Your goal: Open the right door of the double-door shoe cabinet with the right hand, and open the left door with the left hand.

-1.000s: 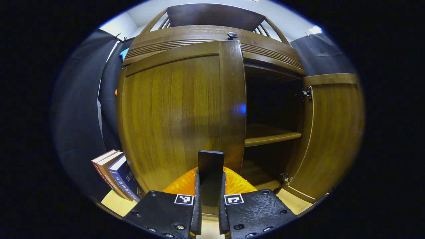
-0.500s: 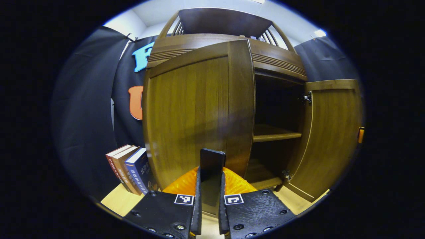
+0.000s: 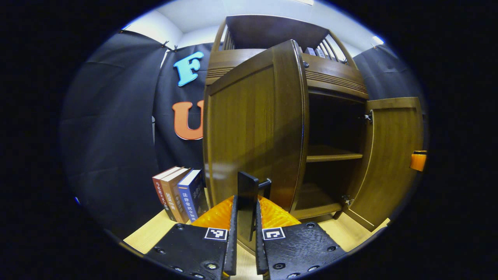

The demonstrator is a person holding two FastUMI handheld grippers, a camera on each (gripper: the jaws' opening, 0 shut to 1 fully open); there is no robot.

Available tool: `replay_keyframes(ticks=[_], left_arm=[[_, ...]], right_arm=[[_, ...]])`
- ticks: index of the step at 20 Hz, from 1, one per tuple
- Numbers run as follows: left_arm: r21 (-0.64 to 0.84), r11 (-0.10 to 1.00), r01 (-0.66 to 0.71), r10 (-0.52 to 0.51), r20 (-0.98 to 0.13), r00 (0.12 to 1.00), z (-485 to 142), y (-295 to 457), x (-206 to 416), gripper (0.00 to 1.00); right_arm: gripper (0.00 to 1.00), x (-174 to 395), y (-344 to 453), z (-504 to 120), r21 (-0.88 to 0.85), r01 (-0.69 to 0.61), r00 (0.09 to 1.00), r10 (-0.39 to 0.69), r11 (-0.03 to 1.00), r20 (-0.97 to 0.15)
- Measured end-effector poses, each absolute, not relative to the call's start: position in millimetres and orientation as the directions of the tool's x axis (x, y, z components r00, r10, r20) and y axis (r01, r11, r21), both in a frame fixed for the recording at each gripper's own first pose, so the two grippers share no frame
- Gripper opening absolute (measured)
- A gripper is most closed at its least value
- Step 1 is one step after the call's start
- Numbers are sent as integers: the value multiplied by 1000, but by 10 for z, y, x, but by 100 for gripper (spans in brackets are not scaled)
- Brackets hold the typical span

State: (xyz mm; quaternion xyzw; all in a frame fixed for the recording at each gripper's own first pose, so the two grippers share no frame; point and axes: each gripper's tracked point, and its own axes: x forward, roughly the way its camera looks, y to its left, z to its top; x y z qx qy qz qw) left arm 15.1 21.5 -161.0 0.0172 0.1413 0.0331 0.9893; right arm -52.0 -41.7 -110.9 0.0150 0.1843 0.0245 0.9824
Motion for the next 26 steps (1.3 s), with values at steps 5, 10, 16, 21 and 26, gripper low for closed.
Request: replay_keyframes(ticks=[5, 10, 16, 21, 26], left_arm=[[29, 994, -107, 111, -290, 951, -1582, 545, -17, 18], [8, 991, -130, 127, -277, 953, -1544, 784, -128, 27], [22, 984, -175, 174, -295, 940, -1515, 1104, -269, 0], [31, 972, -231, 230, -279, 932, -1451, 1408, -404, 2], [54, 958, -282, 286, -248, 926, -1269, 1582, -573, 2]], right_arm=[[70, -466, -275, -1132, 44, -74, 927, 85, 996, -366], [68, -418, -124, -1114, 35, -109, 928, 115, 993, -356], [68, -329, 74, -1134, 44, -139, 921, 145, 989, -362], [70, -282, 174, -1106, 39, -159, 922, 162, 987, -350], [70, -233, 162, -1020, 40, -154, 928, 158, 987, -336]])
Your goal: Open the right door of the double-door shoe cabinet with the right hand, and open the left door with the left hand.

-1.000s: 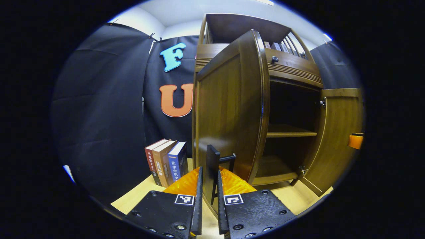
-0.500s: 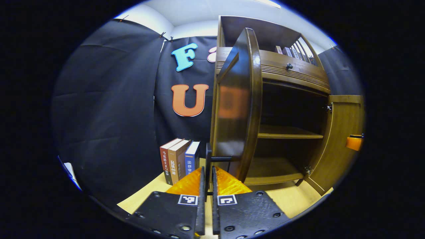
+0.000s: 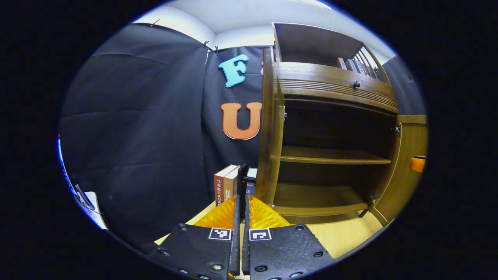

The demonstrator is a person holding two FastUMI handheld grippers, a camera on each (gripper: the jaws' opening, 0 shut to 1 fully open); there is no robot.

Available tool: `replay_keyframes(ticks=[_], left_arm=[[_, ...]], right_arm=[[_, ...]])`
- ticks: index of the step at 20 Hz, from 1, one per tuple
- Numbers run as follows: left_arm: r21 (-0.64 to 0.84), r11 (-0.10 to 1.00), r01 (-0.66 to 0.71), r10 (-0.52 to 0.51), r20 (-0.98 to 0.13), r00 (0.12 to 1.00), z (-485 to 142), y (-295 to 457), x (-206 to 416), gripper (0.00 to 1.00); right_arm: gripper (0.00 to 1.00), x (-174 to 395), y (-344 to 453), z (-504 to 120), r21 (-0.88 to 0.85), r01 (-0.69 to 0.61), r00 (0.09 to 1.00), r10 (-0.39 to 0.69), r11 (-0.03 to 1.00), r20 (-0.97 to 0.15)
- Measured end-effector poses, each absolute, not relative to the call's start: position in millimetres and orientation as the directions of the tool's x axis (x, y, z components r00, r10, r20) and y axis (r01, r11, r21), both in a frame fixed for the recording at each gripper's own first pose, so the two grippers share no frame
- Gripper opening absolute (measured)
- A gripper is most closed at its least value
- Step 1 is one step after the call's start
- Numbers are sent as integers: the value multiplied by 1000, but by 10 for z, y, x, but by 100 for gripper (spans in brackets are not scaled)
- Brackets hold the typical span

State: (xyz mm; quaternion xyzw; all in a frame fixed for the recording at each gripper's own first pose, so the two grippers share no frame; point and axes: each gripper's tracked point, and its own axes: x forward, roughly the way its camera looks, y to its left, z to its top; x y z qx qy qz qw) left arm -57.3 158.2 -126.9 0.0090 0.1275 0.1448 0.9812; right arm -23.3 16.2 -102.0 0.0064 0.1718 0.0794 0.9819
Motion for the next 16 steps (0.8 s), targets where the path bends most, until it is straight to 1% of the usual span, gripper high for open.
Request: replay_keyframes(ticks=[1, 2, 3, 4, 5, 6, 7, 8, 9, 10, 11, 12, 13, 15, 16], left_arm=[[48, 962, -268, 271, -235, 933, -1193, 1504, -615, 3], [51, 965, -257, 262, -214, 941, -1106, 1436, -612, 3], [65, 968, -242, 250, -197, 948, -1019, 1352, -611, 3], [81, 969, -231, 243, -183, 953, -946, 1280, -606, 19], [91, 972, -217, 230, -170, 958, -870, 1186, -588, 3], [91, 978, -188, 200, -158, 967, -784, 1044, -571, 19], [91, 983, -159, 172, -154, 973, -724, 902, -558, 9], [94, 987, -133, 146, -145, 979, -656, 760, -543, 11], [97, 990, -107, 120, -140, 983, -617, 653, -498, 13], [97, 992, -82, 95, -132, 987, -568, 529, -480, 7], [95, 994, -61, 73, -126, 989, -523, 398, -481, 24], [89, 995, -38, 49, -118, 992, -478, 257, -481, 41], [80, 997, -19, 28, -111, 993, -449, 149, -469, 51], [63, 998, 23, -17, -91, 996, -394, -72, -479, 70], [57, 998, 39, -34, -83, 996, -374, -169, -489, 60]], right_arm=[[70, -227, 138, -985, 38, -148, 932, 152, 988, -329], [68, -209, 114, -938, 35, -141, 936, 145, 989, -321], [70, -202, 82, -897, 31, -135, 940, 138, 990, -313], [69, -193, 47, -845, 28, -129, 944, 131, 991, -304], [69, -180, 12, -785, 26, -122, 948, 124, 992, -294], [70, -171, -17, -731, 26, -117, 952, 119, 993, -282], [69, -185, -43, -668, 28, -109, 956, 112, 994, -270], [68, -182, -66, -601, 30, -103, 961, 107, 994, -256], [71, -171, -97, -529, 29, -94, 966, 98, 995, -241], [71, -157, -121, -470, 29, -91, 970, 96, 995, -226], [70, -164, -138, -418, 29, -88, 973, 92, 996, -212], [75, -167, -148, -371, 28, -88, 975, 91, 996, -200], [73, -179, -147, -336, 26, -87, 977, 90, 996, -192], [78, -186, -137, -279, 24, -90, 980, 92, 996, -179], [82, -189, -134, -259, 22, -92, 980, 95, 996, -174]])
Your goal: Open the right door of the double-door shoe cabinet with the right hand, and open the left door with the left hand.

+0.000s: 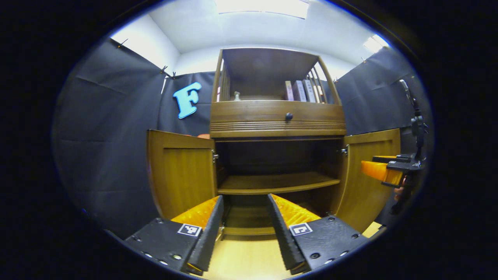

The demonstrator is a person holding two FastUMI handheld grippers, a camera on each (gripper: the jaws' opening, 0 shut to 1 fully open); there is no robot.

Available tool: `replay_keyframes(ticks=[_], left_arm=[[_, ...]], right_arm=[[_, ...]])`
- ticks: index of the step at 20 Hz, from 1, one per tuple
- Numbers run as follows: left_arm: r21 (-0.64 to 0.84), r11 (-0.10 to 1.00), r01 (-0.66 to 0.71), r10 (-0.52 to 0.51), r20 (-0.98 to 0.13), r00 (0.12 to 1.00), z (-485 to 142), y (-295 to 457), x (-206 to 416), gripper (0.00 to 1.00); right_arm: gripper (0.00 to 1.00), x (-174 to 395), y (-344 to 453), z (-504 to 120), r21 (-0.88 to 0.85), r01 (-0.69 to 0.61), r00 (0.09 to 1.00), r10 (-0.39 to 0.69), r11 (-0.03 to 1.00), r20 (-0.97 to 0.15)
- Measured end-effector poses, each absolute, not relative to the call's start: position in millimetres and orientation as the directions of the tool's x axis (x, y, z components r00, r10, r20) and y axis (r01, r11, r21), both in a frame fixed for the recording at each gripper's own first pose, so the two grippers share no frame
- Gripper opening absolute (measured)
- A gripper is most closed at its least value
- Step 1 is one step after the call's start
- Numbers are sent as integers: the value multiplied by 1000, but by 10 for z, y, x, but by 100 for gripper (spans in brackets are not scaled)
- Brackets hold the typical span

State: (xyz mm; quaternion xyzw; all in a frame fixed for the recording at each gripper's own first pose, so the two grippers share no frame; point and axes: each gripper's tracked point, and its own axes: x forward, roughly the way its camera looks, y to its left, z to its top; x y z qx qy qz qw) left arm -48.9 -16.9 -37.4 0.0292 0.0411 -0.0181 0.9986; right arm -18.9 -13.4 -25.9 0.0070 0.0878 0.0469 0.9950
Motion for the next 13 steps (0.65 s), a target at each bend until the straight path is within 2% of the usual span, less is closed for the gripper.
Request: replay_keyframes(ticks=[1, 2, 4, 6, 7, 8, 9, 10, 11, 12, 13], left_arm=[[48, 998, 52, -47, -82, 996, -367, -269, -482, 85], [38, 998, 55, -52, -82, 995, -367, -347, -476, 90], [15, 998, 54, -53, -79, 995, -379, -436, -502, 100], [9, 999, 44, -43, -72, 996, -364, -486, -520, 100], [12, 999, 37, -36, -73, 997, -372, -505, -513, 95], [17, 999, 33, -32, -71, 997, -372, -514, -509, 100], [21, 999, 33, -32, -74, 997, -368, -527, -493, 100], [23, 999, 35, -33, -72, 997, -373, -529, -489, 95], [23, 999, 33, -32, -68, 997, -367, -524, -482, 100], [20, 999, 29, -27, -61, 998, -357, -505, -475, 95], [18, 999, 29, -28, -52, 998, -338, -507, -454, 100]], right_arm=[[82, -201, -137, -254, 22, -93, 981, 95, 995, -172], [87, -208, -136, -246, 21, -94, 981, 97, 995, -170], [88, -247, -119, -248, 22, -97, 980, 99, 995, -171], [88, -289, -129, -258, 28, -94, 980, 97, 995, -171], [88, -296, -130, -252, 35, -94, 981, 99, 995, -169], [90, -299, -137, -250, 42, -96, 981, 102, 994, -168], [90, -314, -147, -243, 45, -96, 981, 102, 994, -165], [89, -313, -161, -232, 45, -96, 982, 102, 994, -162], [89, -330, -161, -230, 44, -98, 982, 103, 994, -156], [88, -335, -159, -212, 43, -102, 983, 107, 994, -147], [88, -344, -155, -202, 41, -104, 984, 109, 994, -141]])
